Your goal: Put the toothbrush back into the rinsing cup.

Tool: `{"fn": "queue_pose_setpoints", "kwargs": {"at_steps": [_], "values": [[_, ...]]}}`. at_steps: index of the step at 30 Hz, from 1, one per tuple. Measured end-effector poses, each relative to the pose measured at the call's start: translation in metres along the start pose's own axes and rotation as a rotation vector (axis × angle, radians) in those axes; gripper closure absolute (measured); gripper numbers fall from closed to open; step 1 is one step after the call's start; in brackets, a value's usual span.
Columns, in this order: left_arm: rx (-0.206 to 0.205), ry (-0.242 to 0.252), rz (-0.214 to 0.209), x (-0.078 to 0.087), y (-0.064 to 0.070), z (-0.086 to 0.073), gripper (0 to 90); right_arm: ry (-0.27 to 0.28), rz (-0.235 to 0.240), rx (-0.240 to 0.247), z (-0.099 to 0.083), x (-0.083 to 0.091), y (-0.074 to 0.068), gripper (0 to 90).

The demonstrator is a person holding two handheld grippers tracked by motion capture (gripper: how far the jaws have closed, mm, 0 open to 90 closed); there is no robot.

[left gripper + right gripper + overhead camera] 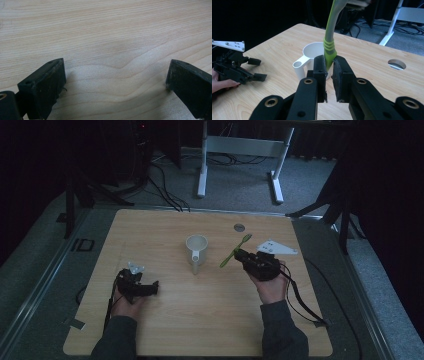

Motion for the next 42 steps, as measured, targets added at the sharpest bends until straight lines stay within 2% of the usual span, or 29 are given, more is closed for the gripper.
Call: {"fn": "queue_pose_setpoints", "kwargs": {"at_steps": [11, 24, 30, 42], "values": [[0.003, 0.002, 0.0, 0.0, 0.0, 0.0, 3.4, 0.004, 0.012, 0.01, 0.005, -0.005, -0.005, 81.1], [0.001, 0.001, 0.0, 0.0, 0.0, 0.0, 3.4, 0.02, 0.041, -0.033, 0.006, -0.012, -0.007, 81.1], [-0.001, 0.001, 0.001, 0.0, 0.0, 0.0, 3.4, 0.025, 0.047, -0.019, 0.012, -0.014, -0.012, 81.1], [0.0, 0.001, 0.0, 0.0, 0.0, 0.0, 3.4, 0.044, 0.061, -0.035, 0.016, -0.021, -0.014, 81.1]]}}
Point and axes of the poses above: each handheld gripper's, and its own axes: x roughly backward along the jaws, z roughly out of its top, y roughly to its right, the point moved 7 cm from there along -x, roughly forward along the jaws, and after that the axes turned 6 degrees about y, right-handed, at the moved point
